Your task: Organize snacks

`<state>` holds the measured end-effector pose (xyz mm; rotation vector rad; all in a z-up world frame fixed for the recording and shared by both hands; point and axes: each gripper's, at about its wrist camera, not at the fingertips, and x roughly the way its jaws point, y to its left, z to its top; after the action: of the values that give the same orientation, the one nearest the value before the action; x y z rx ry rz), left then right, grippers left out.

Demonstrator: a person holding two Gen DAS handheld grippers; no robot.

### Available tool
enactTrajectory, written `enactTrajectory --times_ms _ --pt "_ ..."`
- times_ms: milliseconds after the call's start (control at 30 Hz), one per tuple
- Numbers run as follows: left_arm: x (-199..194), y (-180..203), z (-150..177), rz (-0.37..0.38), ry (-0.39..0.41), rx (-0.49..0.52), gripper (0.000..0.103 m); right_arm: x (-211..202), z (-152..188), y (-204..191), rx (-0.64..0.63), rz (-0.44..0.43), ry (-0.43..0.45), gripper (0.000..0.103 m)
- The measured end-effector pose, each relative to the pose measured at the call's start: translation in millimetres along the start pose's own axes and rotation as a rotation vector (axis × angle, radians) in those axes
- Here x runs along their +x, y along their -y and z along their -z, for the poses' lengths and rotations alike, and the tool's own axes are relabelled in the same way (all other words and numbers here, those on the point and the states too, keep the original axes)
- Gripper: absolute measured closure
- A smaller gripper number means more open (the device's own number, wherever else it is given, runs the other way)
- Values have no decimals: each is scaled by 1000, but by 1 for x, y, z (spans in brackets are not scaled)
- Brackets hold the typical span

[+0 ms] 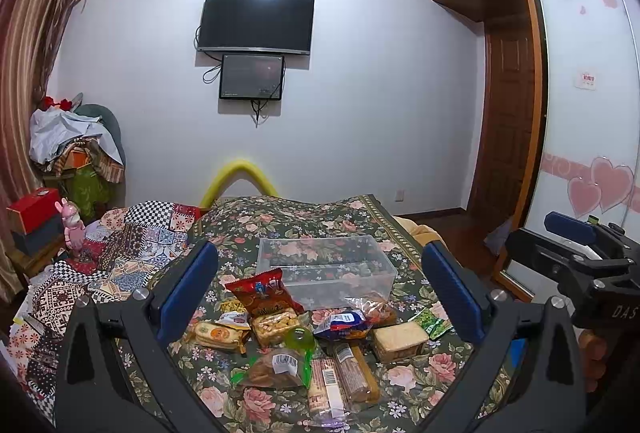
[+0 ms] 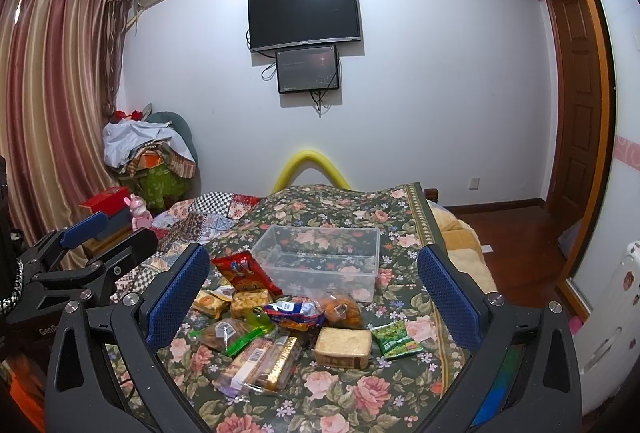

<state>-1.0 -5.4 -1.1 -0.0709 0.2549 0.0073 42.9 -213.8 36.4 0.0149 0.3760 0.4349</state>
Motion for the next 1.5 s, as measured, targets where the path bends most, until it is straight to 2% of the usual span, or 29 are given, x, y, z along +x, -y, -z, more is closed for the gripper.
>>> enactTrajectory --times_ms 600,667,767,1000,1200,1500 --pt "14 -6 4 -3 -27 -5 0 9 6 5 24 -1 -21 0" --pt "20 -10 6 2 -47 -20 6 13 10 8 31 0 -36 0" --pt "34 -21 13 -8 -103 -43 15 22 16 13 41 2 -67 1" --pt "70 -42 40 -38 -242 -17 17 48 36 28 52 21 -178 14" --pt "104 -57 72 -14 -386 -29 18 77 60 44 75 26 -312 27" --pt "156 -66 122 31 -586 -48 17 118 91 57 118 6 -482 30"
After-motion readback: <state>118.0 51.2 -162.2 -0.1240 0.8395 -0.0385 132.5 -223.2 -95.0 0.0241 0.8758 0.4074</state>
